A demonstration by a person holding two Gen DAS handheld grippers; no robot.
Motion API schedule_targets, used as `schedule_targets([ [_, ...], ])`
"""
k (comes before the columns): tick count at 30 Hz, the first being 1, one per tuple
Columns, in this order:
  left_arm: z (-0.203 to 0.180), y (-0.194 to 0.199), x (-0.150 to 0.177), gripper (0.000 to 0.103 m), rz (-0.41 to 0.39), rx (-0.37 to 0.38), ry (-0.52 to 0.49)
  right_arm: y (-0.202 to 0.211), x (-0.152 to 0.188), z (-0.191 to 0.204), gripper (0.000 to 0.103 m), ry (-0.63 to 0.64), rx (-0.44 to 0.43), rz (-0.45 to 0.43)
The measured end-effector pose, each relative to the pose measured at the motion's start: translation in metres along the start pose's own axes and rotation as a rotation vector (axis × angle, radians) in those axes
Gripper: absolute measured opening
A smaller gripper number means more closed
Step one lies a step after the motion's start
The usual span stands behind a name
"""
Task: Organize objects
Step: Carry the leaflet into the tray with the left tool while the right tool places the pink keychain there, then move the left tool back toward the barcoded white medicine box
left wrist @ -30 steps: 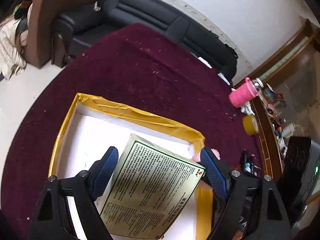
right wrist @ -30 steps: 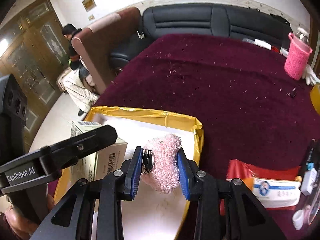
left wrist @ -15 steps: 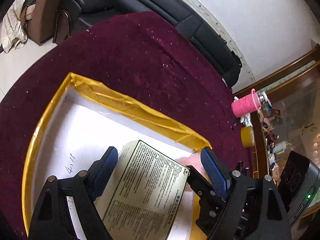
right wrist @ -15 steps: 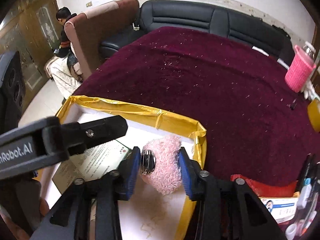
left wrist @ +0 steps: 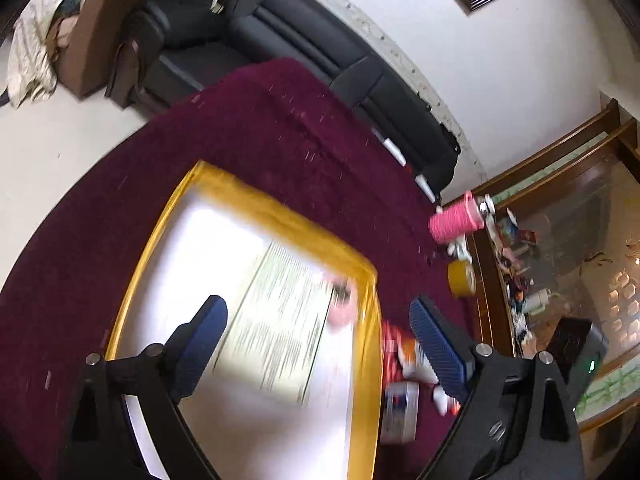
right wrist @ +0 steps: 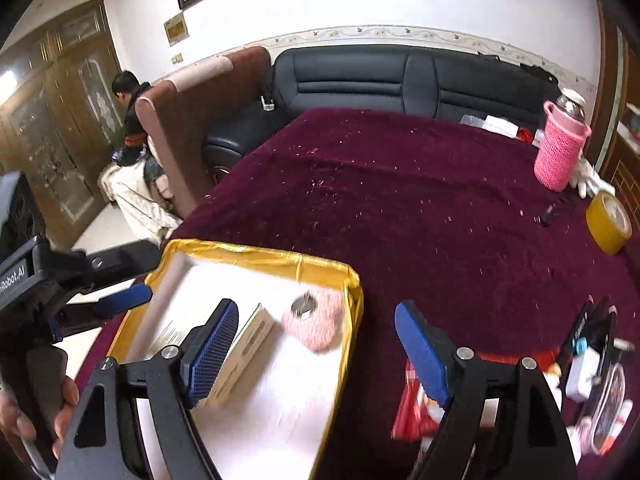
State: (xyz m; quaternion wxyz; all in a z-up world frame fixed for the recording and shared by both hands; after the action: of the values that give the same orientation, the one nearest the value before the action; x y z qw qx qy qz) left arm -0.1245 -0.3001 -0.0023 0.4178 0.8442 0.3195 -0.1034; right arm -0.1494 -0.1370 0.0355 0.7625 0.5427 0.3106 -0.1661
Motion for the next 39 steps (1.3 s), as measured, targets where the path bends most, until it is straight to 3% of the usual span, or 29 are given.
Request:
schedule_targets([
  [3,0.01,0.014,0.037,0.094,0.044,-0.046,-0.032,0.028,0.013,-0.006,0.087,0.024,-0.016,-0.026],
  [6,0.021,0.009,0.061,0.094,0.088,-0.042,-0.002,0.051,0.025,-0.014,0.09,0.028,-0.017,-0.061],
  [8,0.016,0.004,0.062,0.094,0.073,-0.067,-0.038,0.06,0.034,-0.019,0.091,0.003,-0.029,-0.061],
  [11,-0.004,-0.019,0.065,0.094,0.143,0.075,0.047,0.067,0.045,-0.025,0.091,-0.033,-0.046,-0.048],
  [12,-0.009,-0.031,0.065,0.094,0.164,0.087,0.058,0.069,0.047,-0.027,0.091,-0.037,-0.045,-0.05],
  [14,-0.013,-0.047,0.059,0.094,0.152,0.07,0.07,0.076,0.052,-0.034,0.091,-0.039,-0.024,-0.063],
  [17,-0.023,-0.069,0.045,0.093,0.121,0.117,0.091,0.088,0.06,-0.049,0.091,-0.045,0.003,-0.084],
  [19,-0.023,-0.074,0.039,0.093,0.089,0.107,0.089,0.094,0.065,-0.062,0.092,-0.062,0.019,-0.092],
  [23,-0.033,-0.067,0.046,0.094,0.107,0.118,0.093,0.107,0.077,-0.101,0.093,-0.127,0.053,-0.101],
  [25,-0.044,-0.05,0.056,0.095,0.107,0.079,0.03,0.112,0.086,-0.125,0.093,-0.166,0.079,-0.104],
  [27,-0.063,-0.034,0.068,0.097,0.103,0.019,-0.072,0.115,0.094,-0.146,0.094,-0.206,0.098,-0.107],
  [30,-0.101,-0.021,0.092,0.102,0.094,-0.014,-0.246,0.113,0.108,-0.185,0.094,-0.292,0.138,-0.108],
  [34,-0.144,-0.032,0.135,0.103,0.116,-0.109,-0.469,0.113,0.124,-0.226,0.094,-0.389,0.177,-0.138],
  [39,-0.154,-0.07,0.175,0.103,0.185,-0.193,-0.53,0.115,0.14,-0.249,0.094,-0.403,0.211,-0.179],
])
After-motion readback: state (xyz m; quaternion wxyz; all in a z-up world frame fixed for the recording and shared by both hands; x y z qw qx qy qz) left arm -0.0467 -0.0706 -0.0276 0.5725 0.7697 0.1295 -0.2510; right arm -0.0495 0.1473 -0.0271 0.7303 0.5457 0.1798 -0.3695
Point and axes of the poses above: each gripper's, at about its wrist camera, not at the fingertips, and y roughly against the way its jaws point, z to its left, x to its underside, the point moved 9 cm from there along -y, roughly the way its jaws point, and after that the axes turned 5 degrees about -y, right-handed, at the moved point
